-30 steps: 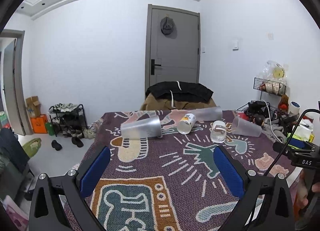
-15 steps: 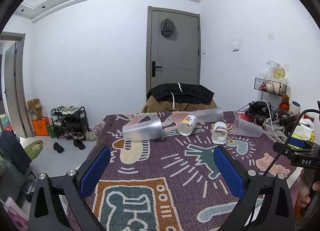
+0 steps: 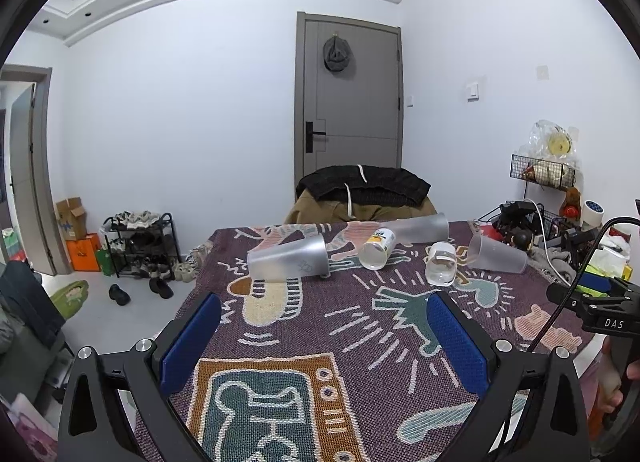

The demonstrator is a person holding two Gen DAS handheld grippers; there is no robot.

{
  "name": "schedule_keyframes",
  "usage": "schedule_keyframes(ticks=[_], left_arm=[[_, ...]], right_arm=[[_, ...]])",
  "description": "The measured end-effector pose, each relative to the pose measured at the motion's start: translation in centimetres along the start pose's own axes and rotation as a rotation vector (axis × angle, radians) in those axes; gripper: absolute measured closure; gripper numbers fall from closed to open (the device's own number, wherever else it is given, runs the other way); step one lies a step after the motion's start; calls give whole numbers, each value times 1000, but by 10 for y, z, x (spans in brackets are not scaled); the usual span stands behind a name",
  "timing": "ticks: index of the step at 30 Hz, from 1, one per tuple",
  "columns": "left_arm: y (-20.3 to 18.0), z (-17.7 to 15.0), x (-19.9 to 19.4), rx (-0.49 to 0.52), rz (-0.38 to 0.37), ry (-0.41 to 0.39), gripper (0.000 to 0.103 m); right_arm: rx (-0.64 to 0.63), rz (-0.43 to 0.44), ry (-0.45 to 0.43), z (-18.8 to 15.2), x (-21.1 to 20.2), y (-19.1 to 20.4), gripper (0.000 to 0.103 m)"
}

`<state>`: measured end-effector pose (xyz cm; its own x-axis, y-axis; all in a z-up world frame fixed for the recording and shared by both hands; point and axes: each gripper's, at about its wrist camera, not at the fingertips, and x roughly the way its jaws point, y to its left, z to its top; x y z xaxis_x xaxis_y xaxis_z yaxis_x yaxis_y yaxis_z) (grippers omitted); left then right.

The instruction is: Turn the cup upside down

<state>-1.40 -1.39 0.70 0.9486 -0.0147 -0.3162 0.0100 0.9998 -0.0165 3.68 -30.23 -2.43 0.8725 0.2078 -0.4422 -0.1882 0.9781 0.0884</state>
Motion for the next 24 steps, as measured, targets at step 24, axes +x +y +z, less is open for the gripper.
schedule_keyframes(ticks=[24], left_arm=[[26, -11, 18, -41, 28, 38, 0]], right_arm=[[-107, 31, 17, 6, 21, 22, 0]])
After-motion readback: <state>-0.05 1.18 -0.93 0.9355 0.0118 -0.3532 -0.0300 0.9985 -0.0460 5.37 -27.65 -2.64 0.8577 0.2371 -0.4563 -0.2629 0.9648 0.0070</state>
